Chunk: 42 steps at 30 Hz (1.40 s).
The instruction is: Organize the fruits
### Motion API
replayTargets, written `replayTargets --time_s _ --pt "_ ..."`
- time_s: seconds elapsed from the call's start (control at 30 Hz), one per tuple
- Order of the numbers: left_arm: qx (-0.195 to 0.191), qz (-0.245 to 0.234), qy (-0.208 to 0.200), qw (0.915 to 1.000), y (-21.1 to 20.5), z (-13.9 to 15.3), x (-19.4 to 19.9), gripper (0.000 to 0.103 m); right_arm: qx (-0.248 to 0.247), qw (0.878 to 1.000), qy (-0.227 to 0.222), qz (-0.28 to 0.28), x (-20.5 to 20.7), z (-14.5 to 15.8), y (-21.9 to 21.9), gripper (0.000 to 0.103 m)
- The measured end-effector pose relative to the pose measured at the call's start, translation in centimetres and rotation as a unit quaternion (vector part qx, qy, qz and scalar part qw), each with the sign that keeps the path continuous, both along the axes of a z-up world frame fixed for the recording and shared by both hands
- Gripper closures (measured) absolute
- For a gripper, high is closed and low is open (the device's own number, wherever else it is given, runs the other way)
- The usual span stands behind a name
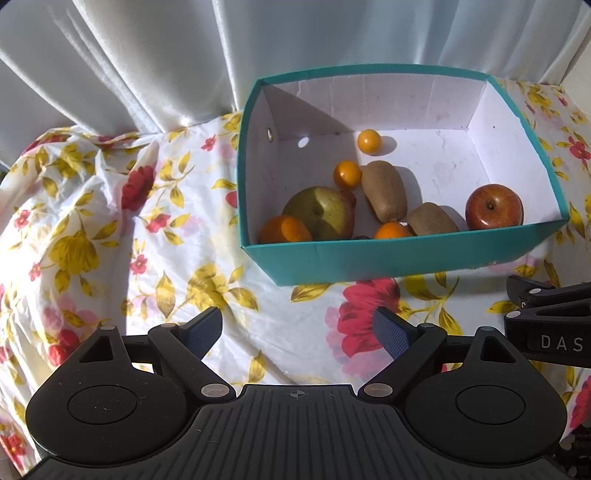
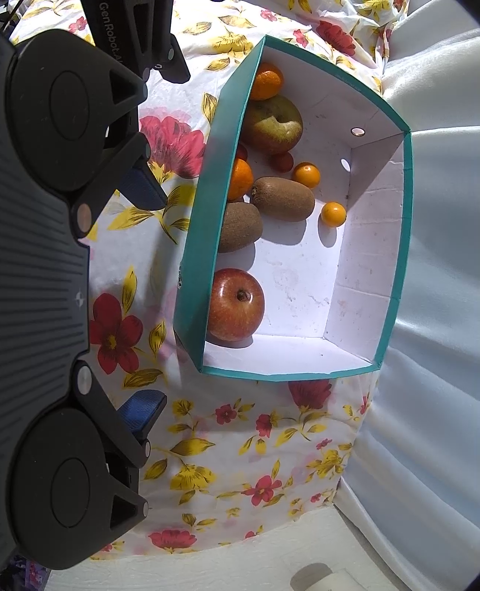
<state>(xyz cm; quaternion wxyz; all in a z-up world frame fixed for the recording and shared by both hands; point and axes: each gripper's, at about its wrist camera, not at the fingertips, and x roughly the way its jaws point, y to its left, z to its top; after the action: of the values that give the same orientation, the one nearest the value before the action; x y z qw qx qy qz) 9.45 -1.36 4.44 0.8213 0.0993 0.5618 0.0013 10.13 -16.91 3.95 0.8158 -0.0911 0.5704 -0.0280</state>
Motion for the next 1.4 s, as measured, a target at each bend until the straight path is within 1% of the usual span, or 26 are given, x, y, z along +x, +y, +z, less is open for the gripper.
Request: replayTargets --time_s 1.4 --pt "-0.003 -0.001 0.002 1.0000 -0.17 -0.38 0.19 0.010 0.000 1.000 0.001 -0.002 0.07 -0.60 -0.13 0.000"
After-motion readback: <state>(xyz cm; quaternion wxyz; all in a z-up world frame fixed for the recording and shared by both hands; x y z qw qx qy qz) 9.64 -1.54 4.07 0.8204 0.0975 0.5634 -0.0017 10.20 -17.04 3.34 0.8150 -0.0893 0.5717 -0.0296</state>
